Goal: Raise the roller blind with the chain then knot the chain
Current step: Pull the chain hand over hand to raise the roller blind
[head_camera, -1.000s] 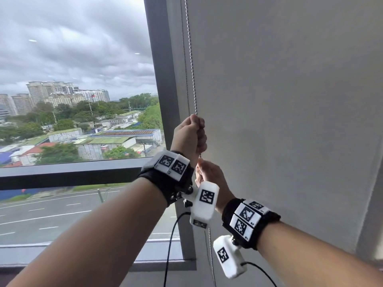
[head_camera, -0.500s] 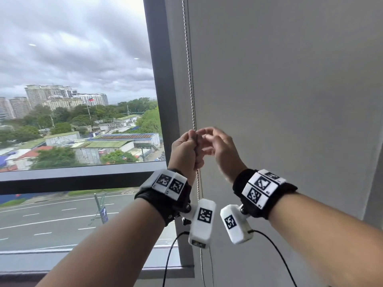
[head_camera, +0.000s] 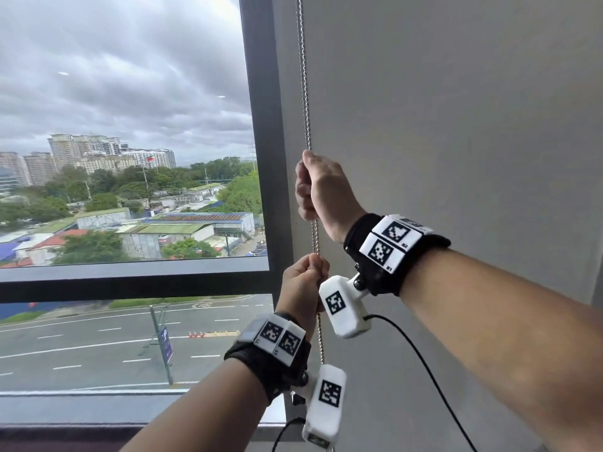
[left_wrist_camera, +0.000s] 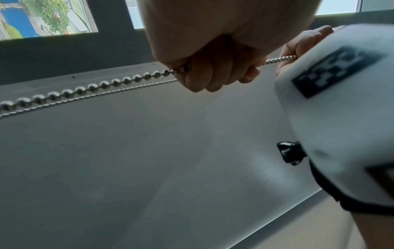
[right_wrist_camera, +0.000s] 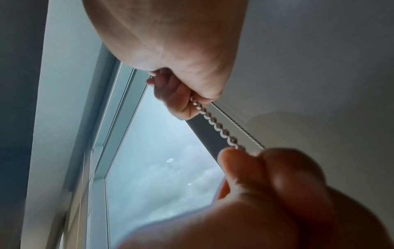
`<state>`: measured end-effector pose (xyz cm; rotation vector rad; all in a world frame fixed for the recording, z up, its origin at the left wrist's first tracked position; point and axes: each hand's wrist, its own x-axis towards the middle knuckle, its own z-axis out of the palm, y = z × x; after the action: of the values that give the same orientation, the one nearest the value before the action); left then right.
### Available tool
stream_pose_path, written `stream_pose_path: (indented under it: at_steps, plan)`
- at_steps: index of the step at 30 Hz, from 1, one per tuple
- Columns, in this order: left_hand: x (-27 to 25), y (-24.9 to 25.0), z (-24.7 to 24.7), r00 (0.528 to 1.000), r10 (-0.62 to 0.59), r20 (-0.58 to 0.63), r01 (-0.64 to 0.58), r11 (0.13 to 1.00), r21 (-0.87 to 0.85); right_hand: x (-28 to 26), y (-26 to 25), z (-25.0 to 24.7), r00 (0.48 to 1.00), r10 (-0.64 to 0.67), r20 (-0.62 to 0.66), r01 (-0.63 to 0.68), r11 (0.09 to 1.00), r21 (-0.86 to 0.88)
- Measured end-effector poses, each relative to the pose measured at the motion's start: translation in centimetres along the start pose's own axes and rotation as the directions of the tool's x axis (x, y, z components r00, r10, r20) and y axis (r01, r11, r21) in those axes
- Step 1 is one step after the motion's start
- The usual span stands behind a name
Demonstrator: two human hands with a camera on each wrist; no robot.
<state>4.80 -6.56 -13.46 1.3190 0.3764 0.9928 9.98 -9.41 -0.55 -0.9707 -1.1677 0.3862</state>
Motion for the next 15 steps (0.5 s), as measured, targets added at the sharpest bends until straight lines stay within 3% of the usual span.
stream_pose_path:
  at_steps: [4,8,15]
  plan:
    - [-0.8,-2.0,-0.9,1.000,-0.022,-0.007,0.022,0.999,0.029,-1.6,1.7,0.5,0.999,0.034,-0.011,-0.034,0.999,0.016]
    - [-0.7,-2.6,-1.8,0.996,-0.068,0.064,0.071,0.997,-0.044,-2.5,2.4,0.5,1.000,0.025,-0.018,-0.025,0.999,0.047]
    - [1.3,2.1,-2.1,0.993,-0.006,0.115,0.018,0.995,-0.102,-2.9,3.4,-0.3,0.998,-0.027,-0.058,0.030,0.999,0.044]
